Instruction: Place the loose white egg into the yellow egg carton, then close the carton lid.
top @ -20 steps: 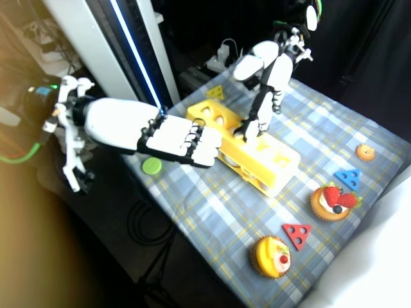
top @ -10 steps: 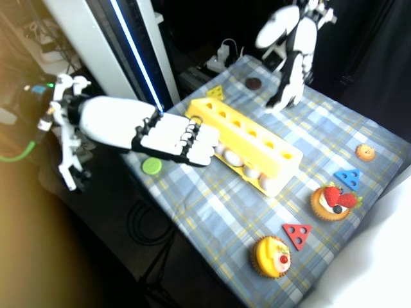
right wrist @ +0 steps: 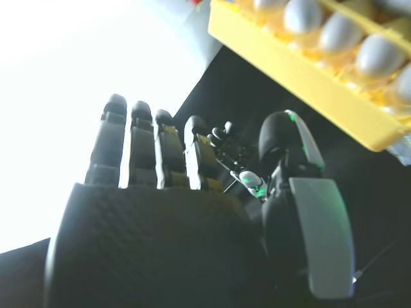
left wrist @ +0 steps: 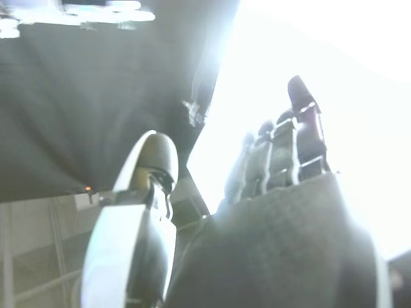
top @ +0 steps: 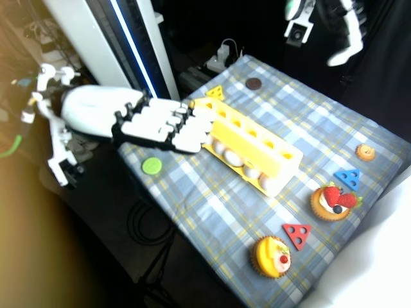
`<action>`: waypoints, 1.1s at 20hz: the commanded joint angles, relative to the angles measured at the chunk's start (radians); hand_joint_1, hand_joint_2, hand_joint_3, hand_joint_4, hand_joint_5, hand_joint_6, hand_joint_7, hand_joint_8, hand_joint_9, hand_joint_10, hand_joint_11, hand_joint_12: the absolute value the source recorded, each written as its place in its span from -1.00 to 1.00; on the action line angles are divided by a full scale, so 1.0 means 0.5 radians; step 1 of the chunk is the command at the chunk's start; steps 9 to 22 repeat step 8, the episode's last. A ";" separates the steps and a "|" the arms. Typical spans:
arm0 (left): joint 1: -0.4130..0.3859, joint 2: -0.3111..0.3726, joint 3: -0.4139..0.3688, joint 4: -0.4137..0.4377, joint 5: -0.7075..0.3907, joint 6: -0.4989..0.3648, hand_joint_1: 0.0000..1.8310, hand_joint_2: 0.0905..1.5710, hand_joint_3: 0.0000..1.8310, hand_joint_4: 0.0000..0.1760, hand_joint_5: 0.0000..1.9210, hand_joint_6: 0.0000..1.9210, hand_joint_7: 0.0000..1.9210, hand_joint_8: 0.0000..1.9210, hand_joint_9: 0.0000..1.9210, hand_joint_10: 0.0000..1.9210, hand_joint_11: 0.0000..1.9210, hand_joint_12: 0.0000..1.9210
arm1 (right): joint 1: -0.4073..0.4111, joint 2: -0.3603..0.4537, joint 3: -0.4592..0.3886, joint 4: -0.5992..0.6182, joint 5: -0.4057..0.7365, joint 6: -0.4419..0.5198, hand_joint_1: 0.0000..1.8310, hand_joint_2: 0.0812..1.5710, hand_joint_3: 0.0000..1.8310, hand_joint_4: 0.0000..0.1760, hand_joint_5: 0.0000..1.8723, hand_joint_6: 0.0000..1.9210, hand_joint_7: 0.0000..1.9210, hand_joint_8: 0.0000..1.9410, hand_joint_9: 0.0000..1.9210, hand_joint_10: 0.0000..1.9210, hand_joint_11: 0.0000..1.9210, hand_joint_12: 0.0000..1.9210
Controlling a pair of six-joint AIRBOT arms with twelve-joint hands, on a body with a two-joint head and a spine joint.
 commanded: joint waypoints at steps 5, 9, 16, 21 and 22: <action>0.145 0.024 -0.063 -0.274 -0.672 0.149 -0.73 0.51 -1.00 0.99 -1.00 -1.00 -1.00 -1.00 -1.00 -1.00 -1.00 -1.00 | -0.004 0.071 -0.021 0.036 0.502 -0.027 -0.49 0.52 -1.00 -0.45 -1.00 -1.00 -1.00 -1.00 -1.00 -1.00 -1.00 -1.00; 0.248 0.042 -0.115 -0.371 -0.917 0.211 -0.86 0.29 -1.00 1.00 -1.00 -1.00 -1.00 -1.00 -1.00 -1.00 -1.00 -1.00 | -0.007 0.063 -0.026 0.037 0.635 -0.028 -0.55 0.47 -1.00 -0.47 -1.00 -1.00 -1.00 -1.00 -1.00 -1.00 -1.00 -1.00; 0.248 0.042 -0.115 -0.371 -0.917 0.211 -0.86 0.29 -1.00 1.00 -1.00 -1.00 -1.00 -1.00 -1.00 -1.00 -1.00 -1.00 | -0.007 0.063 -0.026 0.037 0.635 -0.028 -0.55 0.47 -1.00 -0.47 -1.00 -1.00 -1.00 -1.00 -1.00 -1.00 -1.00 -1.00; 0.248 0.042 -0.115 -0.371 -0.917 0.211 -0.86 0.29 -1.00 1.00 -1.00 -1.00 -1.00 -1.00 -1.00 -1.00 -1.00 -1.00 | -0.007 0.063 -0.026 0.037 0.635 -0.028 -0.55 0.47 -1.00 -0.47 -1.00 -1.00 -1.00 -1.00 -1.00 -1.00 -1.00 -1.00; 0.248 0.042 -0.115 -0.371 -0.917 0.211 -0.86 0.29 -1.00 1.00 -1.00 -1.00 -1.00 -1.00 -1.00 -1.00 -1.00 -1.00 | -0.007 0.063 -0.026 0.037 0.635 -0.028 -0.55 0.47 -1.00 -0.47 -1.00 -1.00 -1.00 -1.00 -1.00 -1.00 -1.00 -1.00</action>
